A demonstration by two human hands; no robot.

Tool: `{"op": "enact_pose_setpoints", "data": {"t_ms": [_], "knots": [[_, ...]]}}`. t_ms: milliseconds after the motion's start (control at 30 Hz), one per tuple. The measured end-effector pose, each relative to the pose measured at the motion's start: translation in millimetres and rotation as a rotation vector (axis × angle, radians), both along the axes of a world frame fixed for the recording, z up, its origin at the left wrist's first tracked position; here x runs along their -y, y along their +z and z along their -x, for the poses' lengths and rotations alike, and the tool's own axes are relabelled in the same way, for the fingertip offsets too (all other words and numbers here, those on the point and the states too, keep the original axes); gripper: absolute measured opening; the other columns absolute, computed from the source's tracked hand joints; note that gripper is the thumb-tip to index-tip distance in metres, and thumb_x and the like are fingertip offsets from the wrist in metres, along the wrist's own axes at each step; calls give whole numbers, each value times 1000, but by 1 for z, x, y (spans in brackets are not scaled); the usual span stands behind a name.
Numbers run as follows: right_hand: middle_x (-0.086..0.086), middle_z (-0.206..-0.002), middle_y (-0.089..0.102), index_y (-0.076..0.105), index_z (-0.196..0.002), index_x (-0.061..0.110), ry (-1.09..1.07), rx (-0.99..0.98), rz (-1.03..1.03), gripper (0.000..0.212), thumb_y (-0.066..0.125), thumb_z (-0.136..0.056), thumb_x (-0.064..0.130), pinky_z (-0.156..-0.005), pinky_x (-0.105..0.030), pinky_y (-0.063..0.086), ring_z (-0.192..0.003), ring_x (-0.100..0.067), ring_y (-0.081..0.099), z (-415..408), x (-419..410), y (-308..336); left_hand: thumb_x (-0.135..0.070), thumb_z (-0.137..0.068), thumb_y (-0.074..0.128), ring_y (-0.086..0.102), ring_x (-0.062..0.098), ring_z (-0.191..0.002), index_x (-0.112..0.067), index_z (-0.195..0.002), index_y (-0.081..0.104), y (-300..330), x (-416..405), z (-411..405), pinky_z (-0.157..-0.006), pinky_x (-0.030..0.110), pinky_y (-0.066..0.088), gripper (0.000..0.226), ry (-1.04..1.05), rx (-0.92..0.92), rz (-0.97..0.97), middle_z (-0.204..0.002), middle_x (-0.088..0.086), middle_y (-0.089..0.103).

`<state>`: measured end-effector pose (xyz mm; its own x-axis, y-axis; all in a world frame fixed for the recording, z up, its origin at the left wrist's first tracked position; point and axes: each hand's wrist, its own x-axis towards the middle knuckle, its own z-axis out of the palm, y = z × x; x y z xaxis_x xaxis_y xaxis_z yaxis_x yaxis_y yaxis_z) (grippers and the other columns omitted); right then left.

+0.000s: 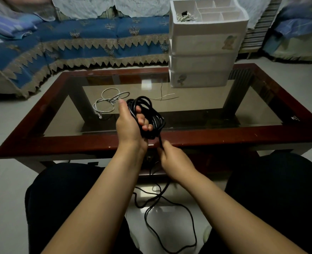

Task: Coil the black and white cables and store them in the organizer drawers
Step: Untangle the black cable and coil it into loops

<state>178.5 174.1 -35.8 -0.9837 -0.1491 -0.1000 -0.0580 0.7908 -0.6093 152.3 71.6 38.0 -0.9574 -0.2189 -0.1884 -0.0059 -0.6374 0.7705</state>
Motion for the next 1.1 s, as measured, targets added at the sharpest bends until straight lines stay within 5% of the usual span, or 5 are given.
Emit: {"op": "enact_pose_setpoints", "data": {"t_ms": [300, 500, 767, 933, 1100], "knots": [[-6, -88, 62, 41, -129, 7, -147, 383, 898, 31, 44, -98, 9, -57, -27, 54, -50, -7, 49, -30, 14, 11, -52, -99, 33, 38, 8, -40, -15, -72, 47, 1, 2, 5, -38, 23, 34, 47, 365, -107, 106, -47, -6, 40], [2, -99, 64, 51, -115, 21, 60, 90, 183, 20, 40, -99, 27, -79, -40, 52, -87, -15, 60, -35, 6, 24, -62, -87, 31, 50, 6, -40, -15, -65, 49, -21, 1, -2, -45, 19, 44, 55, 263, -251, 650, -46, -7, 49], [-1, -98, 68, 55, -114, 27, 258, -342, -307, 25, 41, -98, 40, -64, -31, 37, -88, -24, 62, -23, -17, 59, -92, -63, 2, 50, 11, -53, -13, -66, 50, -45, 11, 15, -49, 24, 33, 93, -88, -271, 1359, -57, -2, 50], [10, -79, 62, 60, -94, 30, 218, -385, -256, 35, 51, -83, 63, -60, -26, 40, -76, -9, 57, -4, -39, 76, -70, -85, 1, 56, 14, -46, -8, -61, 59, -32, 7, 2, -51, 22, 46, 88, -554, 20, 1062, -46, 0, 55], [9, -66, 55, 51, -72, 28, 188, -272, -81, 37, 61, -72, 64, -55, -24, 37, -63, -4, 52, 14, -52, 71, -84, -67, 12, 43, 14, -44, -23, -47, 55, -25, 11, -11, -53, 27, 36, 77, -900, -9, 764, -51, 4, 46]]}}
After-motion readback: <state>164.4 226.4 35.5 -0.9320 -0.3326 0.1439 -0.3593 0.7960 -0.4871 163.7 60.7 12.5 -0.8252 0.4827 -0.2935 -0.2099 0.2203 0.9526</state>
